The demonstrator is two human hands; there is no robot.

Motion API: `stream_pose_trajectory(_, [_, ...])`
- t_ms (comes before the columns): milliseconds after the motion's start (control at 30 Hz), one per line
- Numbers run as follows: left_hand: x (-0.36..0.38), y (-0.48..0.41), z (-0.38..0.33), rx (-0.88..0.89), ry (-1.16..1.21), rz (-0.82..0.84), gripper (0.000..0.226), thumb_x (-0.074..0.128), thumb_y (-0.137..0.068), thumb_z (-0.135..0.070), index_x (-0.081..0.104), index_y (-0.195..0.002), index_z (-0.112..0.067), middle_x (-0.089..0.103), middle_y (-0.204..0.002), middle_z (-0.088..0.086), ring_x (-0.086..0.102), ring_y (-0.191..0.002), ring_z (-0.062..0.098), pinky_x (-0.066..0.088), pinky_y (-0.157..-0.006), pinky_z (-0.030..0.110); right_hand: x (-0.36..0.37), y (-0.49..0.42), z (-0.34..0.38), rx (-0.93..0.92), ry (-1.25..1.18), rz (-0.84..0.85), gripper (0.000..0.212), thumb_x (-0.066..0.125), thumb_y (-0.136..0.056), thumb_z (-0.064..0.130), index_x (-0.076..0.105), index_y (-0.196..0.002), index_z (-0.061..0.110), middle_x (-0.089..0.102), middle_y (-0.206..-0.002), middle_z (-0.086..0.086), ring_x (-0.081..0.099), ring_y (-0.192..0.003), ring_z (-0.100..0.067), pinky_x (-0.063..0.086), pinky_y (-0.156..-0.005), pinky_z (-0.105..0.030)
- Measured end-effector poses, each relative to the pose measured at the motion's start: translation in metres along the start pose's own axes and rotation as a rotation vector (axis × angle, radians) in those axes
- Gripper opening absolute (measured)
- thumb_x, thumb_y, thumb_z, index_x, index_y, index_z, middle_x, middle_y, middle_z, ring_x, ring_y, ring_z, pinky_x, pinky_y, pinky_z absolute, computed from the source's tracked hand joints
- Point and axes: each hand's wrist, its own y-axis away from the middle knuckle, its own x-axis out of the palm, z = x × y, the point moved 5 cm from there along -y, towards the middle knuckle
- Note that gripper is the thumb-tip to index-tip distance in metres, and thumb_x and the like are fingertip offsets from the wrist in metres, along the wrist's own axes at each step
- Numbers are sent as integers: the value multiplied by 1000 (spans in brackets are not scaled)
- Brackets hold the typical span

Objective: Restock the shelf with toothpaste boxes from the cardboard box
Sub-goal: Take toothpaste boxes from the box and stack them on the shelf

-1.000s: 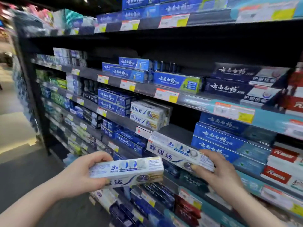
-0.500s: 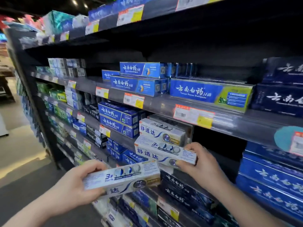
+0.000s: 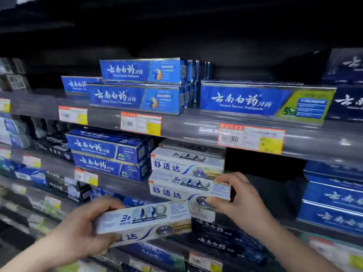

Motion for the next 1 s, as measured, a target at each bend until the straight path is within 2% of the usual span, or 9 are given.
stream_pose_trajectory(67, [-6,-12,7,42,47,59,41,81,-52,-14,67,-85,-32,70,-87,-4,68,-73,11,53,-63,19,4,3,4,35,30,-51,42,78,-69,29,43,-85,47,45,-100,21,48,-96,6,31,-78,4])
stream_pose_trajectory(200, [-21,-33,24,133,-21,124,56,83,-48,-47,63,-99,-38,65,-99,-10,66,-87,12,55,-76,33,9,4,8,62,71,-146,48,81,-65,22,45,-87,47,45,-98,23,49,-96,10,34,-83,0])
stream_pose_trajectory(267, [-24,-42,32,148,9,171,60,79,-46,-62,61,-100,-41,62,-104,-14,66,-91,12,55,-78,36,12,5,9,88,74,-182,51,82,-64,19,46,-86,47,47,-99,22,51,-98,5,38,-86,-8])
stream_pose_trajectory(433, [-23,-62,32,258,53,252,62,73,-48,-68,60,-100,-37,58,-107,-13,64,-94,13,55,-78,37,14,2,14,147,101,-219,49,82,-64,20,46,-86,45,49,-100,17,52,-100,-8,37,-84,-12])
stream_pose_trajectory(500, [-20,-68,28,282,73,294,60,75,-47,-67,61,-98,-38,57,-105,-13,62,-93,12,54,-78,34,15,-2,14,174,116,-211,43,80,-67,21,49,-92,38,51,-103,9,50,-102,-9,36,-85,-13])
stream_pose_trajectory(633, [-15,-76,21,331,66,304,46,71,-53,-45,59,-96,-41,55,-107,-18,59,-95,7,50,-82,27,17,-11,13,215,127,-234,42,79,-68,23,50,-98,30,50,-107,6,49,-100,-7,35,-77,-1])
stream_pose_trajectory(700, [-13,-80,20,350,76,304,44,70,-55,-42,58,-98,-40,55,-107,-16,58,-97,7,50,-80,23,18,-15,12,234,119,-225,42,78,-69,23,50,-99,29,49,-107,7,49,-99,-8,36,-77,-7])
stream_pose_trajectory(867, [-8,-85,19,380,109,347,37,72,-61,-34,62,-97,-36,56,-103,-11,58,-97,12,49,-77,18,18,-23,8,251,87,-203,42,78,-70,22,51,-101,29,50,-111,5,52,-104,-12,42,-92,-25])
stream_pose_trajectory(1000, [-7,-90,18,388,88,327,39,71,-60,-35,61,-98,-36,56,-103,-12,57,-98,10,48,-79,18,19,-24,4,252,78,-155,41,80,-67,23,52,-93,38,47,-103,15,56,-101,-14,50,-92,-36])
